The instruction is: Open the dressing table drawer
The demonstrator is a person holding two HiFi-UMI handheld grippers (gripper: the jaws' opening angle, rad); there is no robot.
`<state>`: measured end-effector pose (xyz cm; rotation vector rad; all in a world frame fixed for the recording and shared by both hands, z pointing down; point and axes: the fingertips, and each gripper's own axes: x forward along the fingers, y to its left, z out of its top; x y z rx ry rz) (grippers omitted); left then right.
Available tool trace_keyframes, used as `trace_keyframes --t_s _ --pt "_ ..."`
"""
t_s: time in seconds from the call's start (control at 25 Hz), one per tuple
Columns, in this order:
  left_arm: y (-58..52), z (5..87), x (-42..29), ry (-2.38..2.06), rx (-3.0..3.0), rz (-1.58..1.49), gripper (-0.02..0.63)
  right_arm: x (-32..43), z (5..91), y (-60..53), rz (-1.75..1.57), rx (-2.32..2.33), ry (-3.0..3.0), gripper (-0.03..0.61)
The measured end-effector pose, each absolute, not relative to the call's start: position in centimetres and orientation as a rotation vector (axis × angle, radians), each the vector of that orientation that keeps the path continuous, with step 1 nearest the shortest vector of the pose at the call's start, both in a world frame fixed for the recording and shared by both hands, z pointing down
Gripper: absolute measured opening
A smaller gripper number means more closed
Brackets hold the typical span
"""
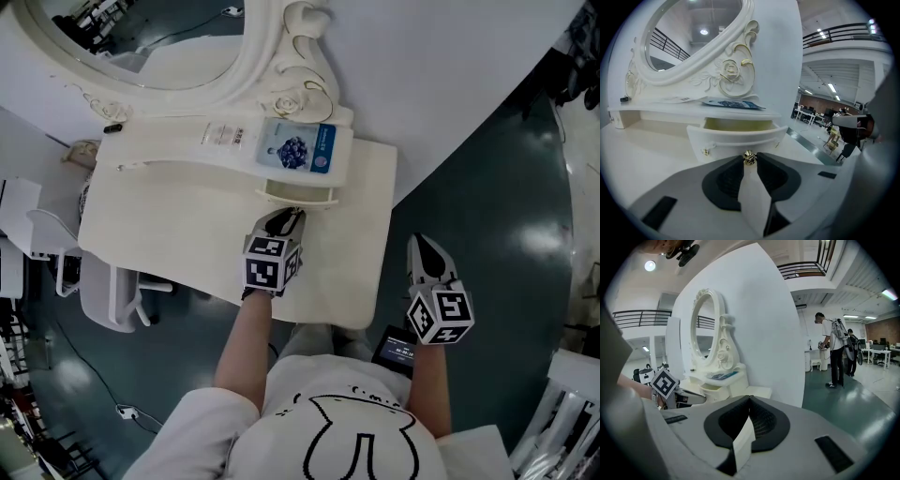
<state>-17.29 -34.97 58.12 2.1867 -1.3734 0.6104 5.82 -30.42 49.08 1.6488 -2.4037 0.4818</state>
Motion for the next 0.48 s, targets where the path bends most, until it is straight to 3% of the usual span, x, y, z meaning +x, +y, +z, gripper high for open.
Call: trace_keyframes --t_s 0.48 --pt "-33.6 58.2 -17.5 -1.312 2.21 0.633 0.114 4.1 48.7 -29.7 0.477 1.664 -2.387 0.025"
